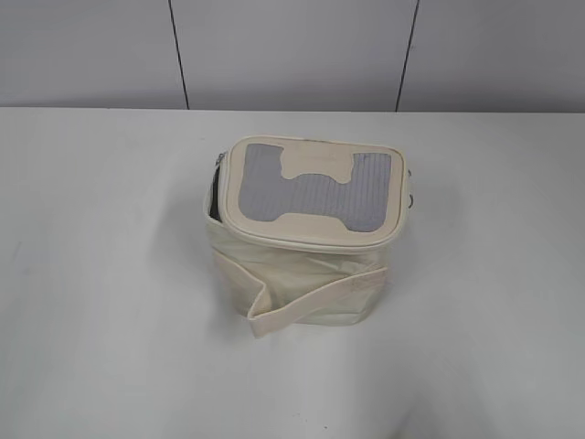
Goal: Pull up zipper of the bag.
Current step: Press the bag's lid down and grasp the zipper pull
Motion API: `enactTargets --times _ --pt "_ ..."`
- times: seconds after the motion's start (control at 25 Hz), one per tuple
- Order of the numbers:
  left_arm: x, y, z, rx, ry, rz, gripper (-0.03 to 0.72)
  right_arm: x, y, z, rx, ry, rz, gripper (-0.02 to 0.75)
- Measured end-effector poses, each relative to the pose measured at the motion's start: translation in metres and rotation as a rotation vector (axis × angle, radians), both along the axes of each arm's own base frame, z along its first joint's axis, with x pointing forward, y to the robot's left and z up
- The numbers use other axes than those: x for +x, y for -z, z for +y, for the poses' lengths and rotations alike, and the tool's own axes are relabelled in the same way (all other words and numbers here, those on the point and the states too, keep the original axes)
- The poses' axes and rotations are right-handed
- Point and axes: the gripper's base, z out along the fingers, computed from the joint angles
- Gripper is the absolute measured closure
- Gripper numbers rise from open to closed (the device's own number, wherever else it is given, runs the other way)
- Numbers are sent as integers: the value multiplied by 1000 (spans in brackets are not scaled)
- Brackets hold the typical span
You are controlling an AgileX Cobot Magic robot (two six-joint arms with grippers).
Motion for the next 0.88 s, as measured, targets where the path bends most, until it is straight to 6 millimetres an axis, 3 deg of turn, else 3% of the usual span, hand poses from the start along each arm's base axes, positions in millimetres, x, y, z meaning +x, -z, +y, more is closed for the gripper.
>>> enactTargets --times 0.88 --pt "0 0 0 0 0 0 450 0 0 0 0 0 0 360"
